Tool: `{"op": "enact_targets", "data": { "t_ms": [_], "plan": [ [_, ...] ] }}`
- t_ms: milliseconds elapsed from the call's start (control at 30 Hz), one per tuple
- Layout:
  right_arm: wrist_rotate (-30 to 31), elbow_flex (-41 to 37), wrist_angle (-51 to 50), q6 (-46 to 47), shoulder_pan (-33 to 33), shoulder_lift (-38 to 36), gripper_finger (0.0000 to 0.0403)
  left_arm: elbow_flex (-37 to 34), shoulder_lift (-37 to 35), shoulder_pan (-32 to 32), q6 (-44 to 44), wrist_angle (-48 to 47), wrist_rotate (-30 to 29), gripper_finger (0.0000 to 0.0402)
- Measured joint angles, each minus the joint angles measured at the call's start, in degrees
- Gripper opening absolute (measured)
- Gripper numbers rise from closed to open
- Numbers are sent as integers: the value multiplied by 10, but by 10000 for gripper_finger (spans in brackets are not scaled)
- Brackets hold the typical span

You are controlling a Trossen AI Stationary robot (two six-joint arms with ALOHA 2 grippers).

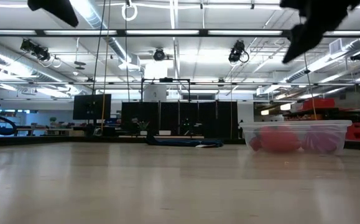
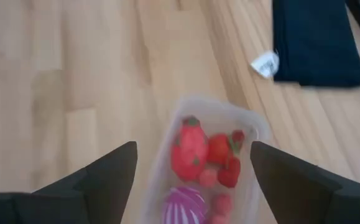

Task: Pick and placing Produce into tupperware
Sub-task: Return to Home Position

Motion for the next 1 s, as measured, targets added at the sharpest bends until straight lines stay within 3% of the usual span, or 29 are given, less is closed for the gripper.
{"op": "enact_targets", "data": {
  "t_ms": [233, 333, 467, 700, 800, 1000],
  "plan": [
    [10, -128, 101, 61, 0, -65, 323, 0, -43, -37, -24, -2, -44, 57],
    [11, -133, 119, 98, 0, -67, 323, 0, -40, -36, -75, -1, -45, 54],
    [29, -133, 149, 31, -4, -67, 323, 0, -42, -31, -58, -2, -66, 48],
    [24, -165, 151, 31, -2, -76, 323, -5, -92, -55, -94, -17, -76, 50],
    [21, -215, 180, 60, -2, -95, 323, -39, -120, -79, -106, 2, -88, 54],
    [-74, -313, 374, -3, -3, -162, 323, -164, -185, -109, -121, 85, -123, 56]
  ]
}}
